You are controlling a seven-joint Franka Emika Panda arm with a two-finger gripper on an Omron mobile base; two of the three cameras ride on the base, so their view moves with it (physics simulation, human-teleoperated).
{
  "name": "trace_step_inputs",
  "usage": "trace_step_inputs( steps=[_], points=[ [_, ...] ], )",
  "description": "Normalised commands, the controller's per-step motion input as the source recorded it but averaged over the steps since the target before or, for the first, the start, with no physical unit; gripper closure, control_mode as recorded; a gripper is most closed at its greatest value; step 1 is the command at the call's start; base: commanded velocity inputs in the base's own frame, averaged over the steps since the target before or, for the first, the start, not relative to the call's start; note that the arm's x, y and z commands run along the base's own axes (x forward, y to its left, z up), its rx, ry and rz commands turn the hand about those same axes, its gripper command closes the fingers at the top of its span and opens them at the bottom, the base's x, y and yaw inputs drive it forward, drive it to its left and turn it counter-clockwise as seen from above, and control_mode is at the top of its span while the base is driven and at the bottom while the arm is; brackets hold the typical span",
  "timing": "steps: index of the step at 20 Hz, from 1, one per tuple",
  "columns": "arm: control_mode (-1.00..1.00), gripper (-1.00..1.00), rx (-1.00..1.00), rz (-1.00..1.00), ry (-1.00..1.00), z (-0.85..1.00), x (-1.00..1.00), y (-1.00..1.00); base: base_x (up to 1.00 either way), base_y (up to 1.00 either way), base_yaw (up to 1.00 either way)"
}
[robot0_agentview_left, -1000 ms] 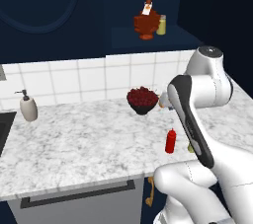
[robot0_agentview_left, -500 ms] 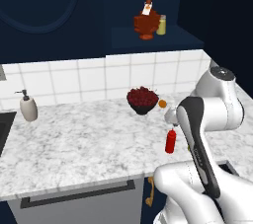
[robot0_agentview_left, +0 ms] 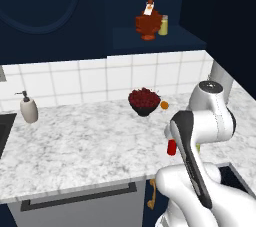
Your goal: Put the shaker and condiment bottle from the counter next to their counterparts in the cabinet.
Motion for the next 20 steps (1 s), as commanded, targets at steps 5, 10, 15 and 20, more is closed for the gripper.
trace_step_inputs(
  steps=[5, 10, 15, 20],
  points=[
    [-1.0, -1.0, 0.0, 0.0, -0.01, -0.01, 0.51, 0.0, 0.0, 0.0, 0.0],
    [-1.0, -1.0, 0.0, 0.0, -0.02, 0.0, 0.17, 0.04, 0.0, 0.0, 0.0],
    [-1.0, -1.0, 0.0, 0.0, -0.08, -0.66, -0.28, 0.0, 0.0, 0.0, 0.0],
    [-1.0, -1.0, 0.0, 0.0, -0.05, -0.35, -0.16, -0.01, 0.0, 0.0, 0.0]
  ],
)
